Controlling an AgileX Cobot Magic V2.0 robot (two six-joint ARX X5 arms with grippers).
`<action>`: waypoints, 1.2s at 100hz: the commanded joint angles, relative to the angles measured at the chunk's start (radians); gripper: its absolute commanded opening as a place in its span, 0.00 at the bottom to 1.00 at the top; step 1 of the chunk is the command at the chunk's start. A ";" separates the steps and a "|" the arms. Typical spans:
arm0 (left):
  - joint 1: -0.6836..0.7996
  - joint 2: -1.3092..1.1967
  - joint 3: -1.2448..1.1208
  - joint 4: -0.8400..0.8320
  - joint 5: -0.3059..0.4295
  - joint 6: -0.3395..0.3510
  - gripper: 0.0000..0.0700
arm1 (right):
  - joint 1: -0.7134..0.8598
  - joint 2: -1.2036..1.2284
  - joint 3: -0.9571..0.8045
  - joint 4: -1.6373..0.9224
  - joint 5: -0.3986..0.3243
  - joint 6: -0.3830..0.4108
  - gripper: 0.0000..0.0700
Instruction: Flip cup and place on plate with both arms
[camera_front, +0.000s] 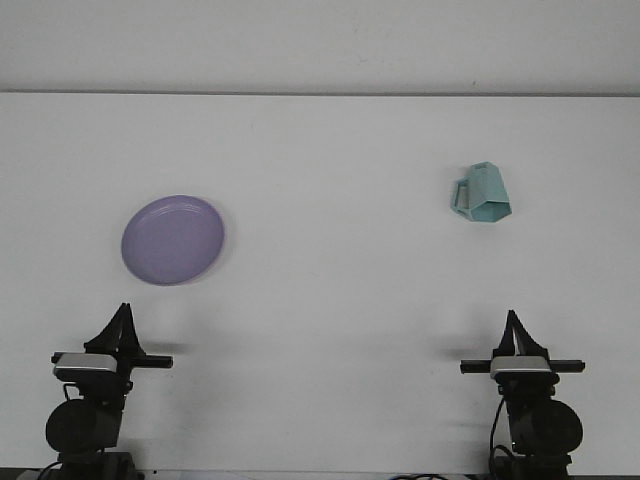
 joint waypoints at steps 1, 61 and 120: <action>0.000 -0.001 -0.018 0.010 -0.001 -0.002 0.02 | -0.001 0.000 -0.002 0.011 0.000 0.000 0.00; 0.000 -0.001 -0.018 0.011 -0.001 -0.005 0.02 | -0.001 0.000 -0.002 0.011 0.000 0.000 0.00; 0.000 -0.001 -0.016 0.019 -0.001 -0.274 0.01 | 0.000 0.000 -0.002 0.064 -0.008 0.360 0.00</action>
